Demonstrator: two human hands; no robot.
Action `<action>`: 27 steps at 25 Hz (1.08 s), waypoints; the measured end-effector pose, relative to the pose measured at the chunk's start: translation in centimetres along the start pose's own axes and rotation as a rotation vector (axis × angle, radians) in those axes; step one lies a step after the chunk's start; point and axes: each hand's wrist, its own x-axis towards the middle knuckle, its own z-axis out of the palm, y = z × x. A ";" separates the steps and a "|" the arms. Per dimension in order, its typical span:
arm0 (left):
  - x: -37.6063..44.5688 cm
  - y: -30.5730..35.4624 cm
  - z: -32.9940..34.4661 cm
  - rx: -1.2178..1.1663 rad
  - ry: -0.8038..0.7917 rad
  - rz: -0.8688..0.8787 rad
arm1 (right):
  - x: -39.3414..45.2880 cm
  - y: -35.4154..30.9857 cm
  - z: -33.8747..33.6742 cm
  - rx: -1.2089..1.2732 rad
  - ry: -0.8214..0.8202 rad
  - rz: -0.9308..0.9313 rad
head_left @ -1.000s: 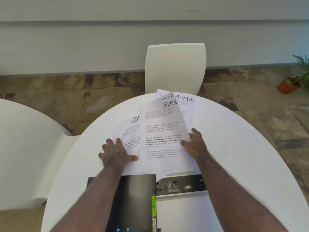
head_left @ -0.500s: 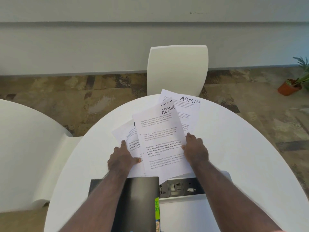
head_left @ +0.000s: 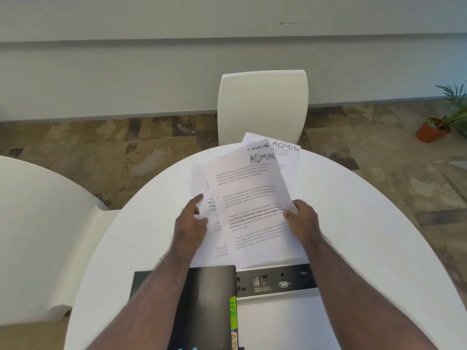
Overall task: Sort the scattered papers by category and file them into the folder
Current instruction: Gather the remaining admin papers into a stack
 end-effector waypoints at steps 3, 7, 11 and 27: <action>0.4 2.3 0.3 -0.050 0.005 0.091 | 1.1 0.2 -2.7 0.062 -0.033 0.004; 1.2 4.3 1.1 -0.055 -0.014 0.128 | 1.5 1.8 -6.3 0.200 -0.083 0.100; 2.9 5.2 1.8 -0.057 -0.088 0.059 | -0.2 6.2 -8.6 0.239 -0.108 0.192; 7.6 6.4 9.1 0.547 -0.289 0.198 | -4.4 15.3 -10.9 0.485 -0.062 0.255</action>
